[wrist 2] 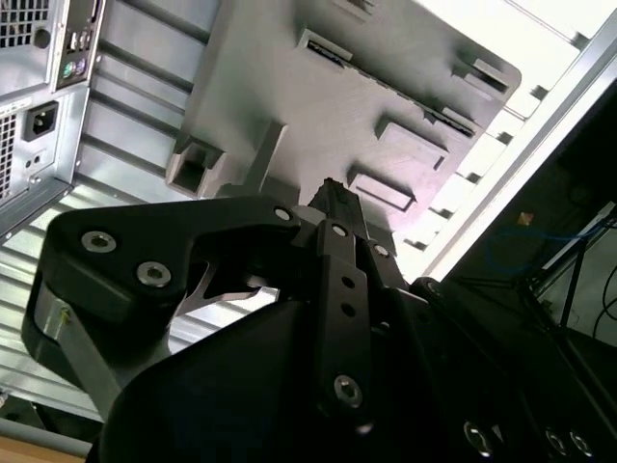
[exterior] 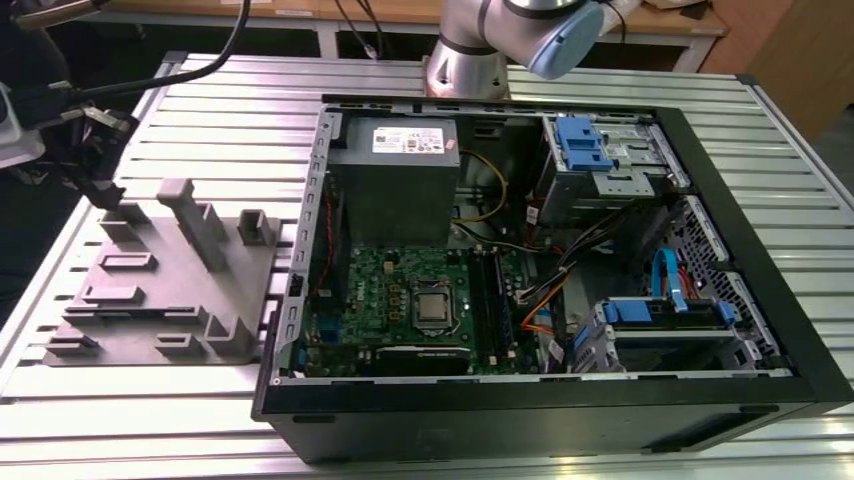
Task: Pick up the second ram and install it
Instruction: 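Reach for the second ram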
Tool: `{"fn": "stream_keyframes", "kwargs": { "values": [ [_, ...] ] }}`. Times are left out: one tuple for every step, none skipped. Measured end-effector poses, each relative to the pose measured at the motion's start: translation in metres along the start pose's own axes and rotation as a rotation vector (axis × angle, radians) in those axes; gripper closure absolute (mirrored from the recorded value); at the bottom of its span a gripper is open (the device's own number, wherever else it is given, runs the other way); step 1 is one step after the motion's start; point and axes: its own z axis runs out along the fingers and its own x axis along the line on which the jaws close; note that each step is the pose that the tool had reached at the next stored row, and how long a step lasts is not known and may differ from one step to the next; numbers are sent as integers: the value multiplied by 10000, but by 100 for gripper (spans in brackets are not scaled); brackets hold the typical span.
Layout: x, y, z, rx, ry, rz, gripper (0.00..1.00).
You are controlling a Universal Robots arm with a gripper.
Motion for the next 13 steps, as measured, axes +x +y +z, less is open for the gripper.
{"fn": "stream_keyframes", "kwargs": {
  "values": [
    [10,-10,11,5,-1,-1,93],
    [21,-19,21,10,-1,-1,93],
    [31,-30,32,14,-2,0,93],
    [41,-42,44,18,-2,1,93],
    [49,-55,55,21,-2,0,93],
    [57,-66,67,23,-3,0,93],
    [65,-77,79,27,-3,1,93],
    [71,-87,91,30,-3,0,93],
    [77,-96,105,32,-3,-1,93],
    [83,-105,118,35,-4,-1,93],
    [89,-113,131,37,-3,0,93],
    [96,-122,146,40,-4,0,93],
    [102,-130,161,41,-5,0,93]
  ]
}}
